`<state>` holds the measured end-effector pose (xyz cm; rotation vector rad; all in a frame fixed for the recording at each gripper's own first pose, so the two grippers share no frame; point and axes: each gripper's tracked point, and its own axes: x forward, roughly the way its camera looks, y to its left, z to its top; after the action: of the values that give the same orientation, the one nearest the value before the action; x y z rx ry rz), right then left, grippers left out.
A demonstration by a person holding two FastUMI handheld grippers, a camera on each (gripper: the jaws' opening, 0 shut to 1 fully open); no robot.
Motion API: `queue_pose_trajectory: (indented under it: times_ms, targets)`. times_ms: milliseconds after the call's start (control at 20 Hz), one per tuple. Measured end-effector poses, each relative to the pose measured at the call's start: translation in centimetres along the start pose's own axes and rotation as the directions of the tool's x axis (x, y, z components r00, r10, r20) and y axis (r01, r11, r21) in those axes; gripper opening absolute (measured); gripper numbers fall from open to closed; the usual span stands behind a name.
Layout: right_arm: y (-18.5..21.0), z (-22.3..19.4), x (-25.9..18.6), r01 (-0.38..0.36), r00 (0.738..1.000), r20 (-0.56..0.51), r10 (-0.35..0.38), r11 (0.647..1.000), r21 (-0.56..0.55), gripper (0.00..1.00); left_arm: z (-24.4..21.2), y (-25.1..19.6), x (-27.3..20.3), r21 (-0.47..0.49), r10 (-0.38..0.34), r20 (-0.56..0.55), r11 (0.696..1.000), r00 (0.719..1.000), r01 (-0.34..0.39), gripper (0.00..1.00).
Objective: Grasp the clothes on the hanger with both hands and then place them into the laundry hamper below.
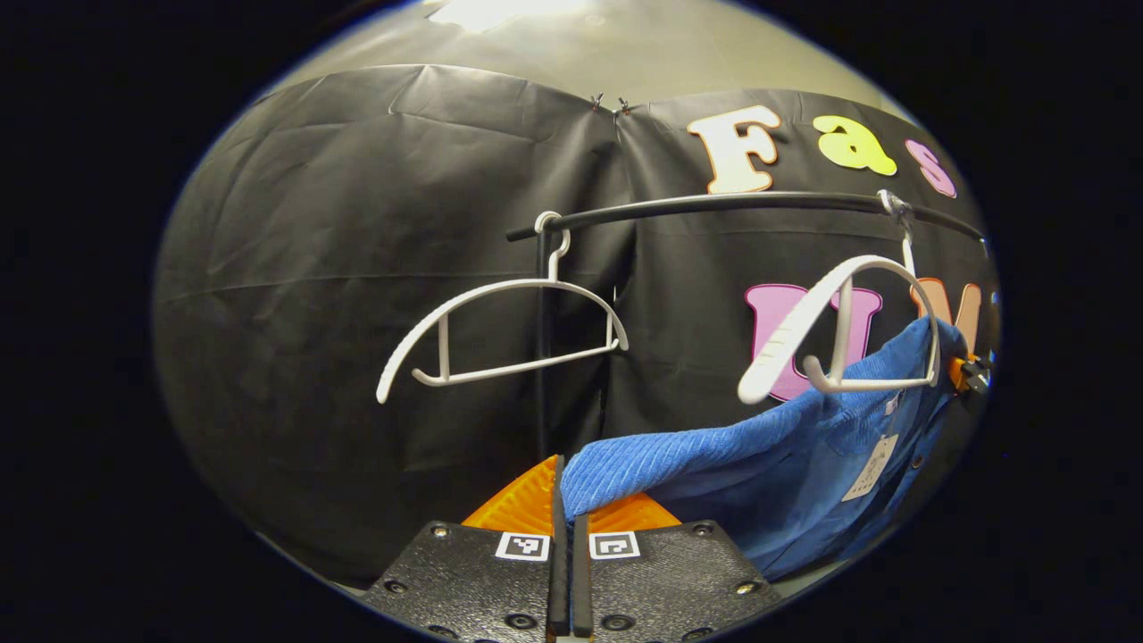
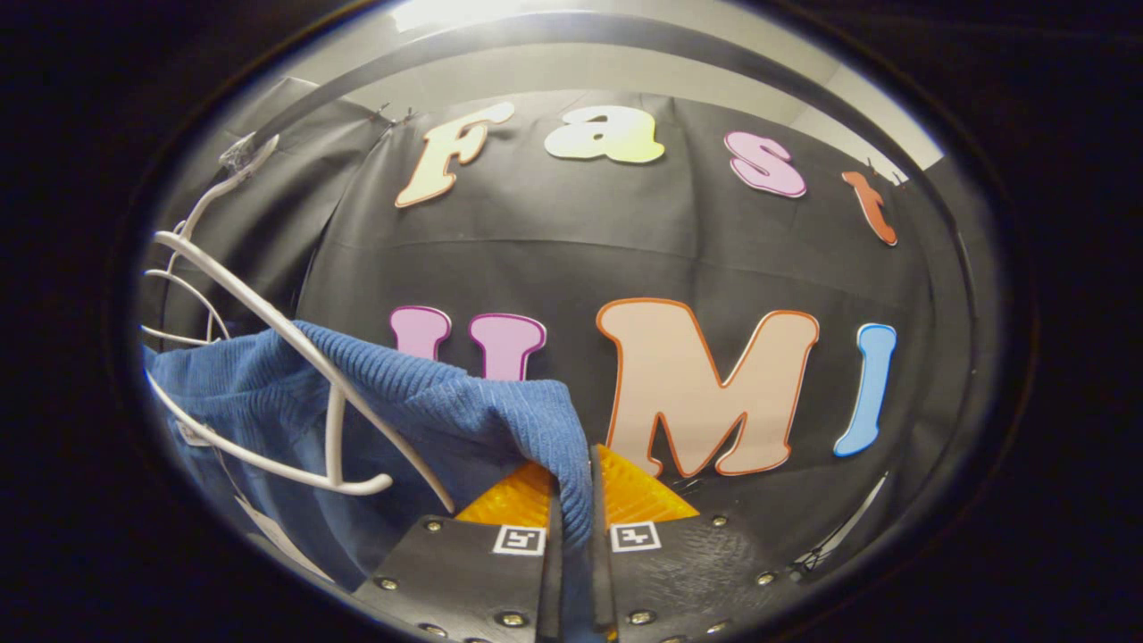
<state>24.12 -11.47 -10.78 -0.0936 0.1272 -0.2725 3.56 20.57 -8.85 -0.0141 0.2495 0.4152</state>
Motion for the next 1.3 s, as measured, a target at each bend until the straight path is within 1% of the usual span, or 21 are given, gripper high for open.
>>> queue_pose_trajectory:
  times_ms: [100, 150, 200, 350, 400, 500, 850, 1050, 1200, 1300]
  targets:
    - [-0.4, -0.4, 0.0, 0.007, 1.000, -0.009, -0.007, 1.000, -0.002, 0.12, -0.5, -0.4, -0.2, -0.004, -0.006, -0.009, 1.000, 1.000, 0.006, 0.02]
    - [-0.8, -0.7, 0.1, 0.010, 1.000, -0.014, -0.010, 1.000, -0.006, 0.12, -0.6, -0.6, -0.2, -0.007, -0.009, -0.013, 1.000, 1.000, 0.009, 0.00]
    - [-1.0, -0.9, 0.1, 0.008, 1.000, -0.018, -0.008, 1.000, -0.010, 0.12, -0.8, -0.8, -0.1, -0.008, -0.011, -0.016, 1.000, 1.000, 0.011, 0.00]
    - [-1.1, -2.0, -0.1, 0.003, 0.999, -0.041, -0.004, 1.000, -0.018, 0.12, -1.5, -1.0, -0.5, -0.009, -0.014, -0.029, 1.000, 0.999, 0.014, 0.05]
    - [-1.1, -2.3, -0.2, 0.002, 0.999, -0.048, -0.003, 1.000, -0.020, 0.12, -1.7, -1.1, -0.5, -0.009, -0.015, -0.032, 1.000, 0.999, 0.015, 0.02]
    - [-1.4, -3.1, -0.3, 0.004, 0.998, -0.063, -0.006, 1.000, -0.027, 0.12, -2.2, -1.4, -0.6, -0.009, -0.019, -0.042, 1.000, 0.999, 0.018, 0.02]
    - [-1.6, -5.7, -2.1, 0.001, 0.994, -0.112, -0.006, 0.999, -0.048, 0.12, -4.0, -2.1, -1.4, 0.009, -0.034, -0.075, 0.999, 0.997, 0.034, 0.02]
    - [-1.9, -7.7, -3.1, -0.001, 0.988, -0.153, -0.004, 0.999, -0.036, 0.12, -5.0, -2.7, -1.5, 0.023, -0.046, -0.098, 0.999, 0.994, 0.049, 0.02]
    - [-1.9, -9.3, -3.9, -0.014, 0.982, -0.188, 0.012, 1.000, -0.013, 0.12, -5.7, -3.2, -1.6, 0.037, -0.058, -0.113, 0.997, 0.992, 0.063, 0.02]
    - [-1.2, -10.8, -4.6, -0.039, 0.975, -0.217, 0.041, 0.999, 0.011, 0.12, -6.3, -3.6, -1.8, 0.050, -0.078, -0.128, 0.995, 0.989, 0.085, 0.02]
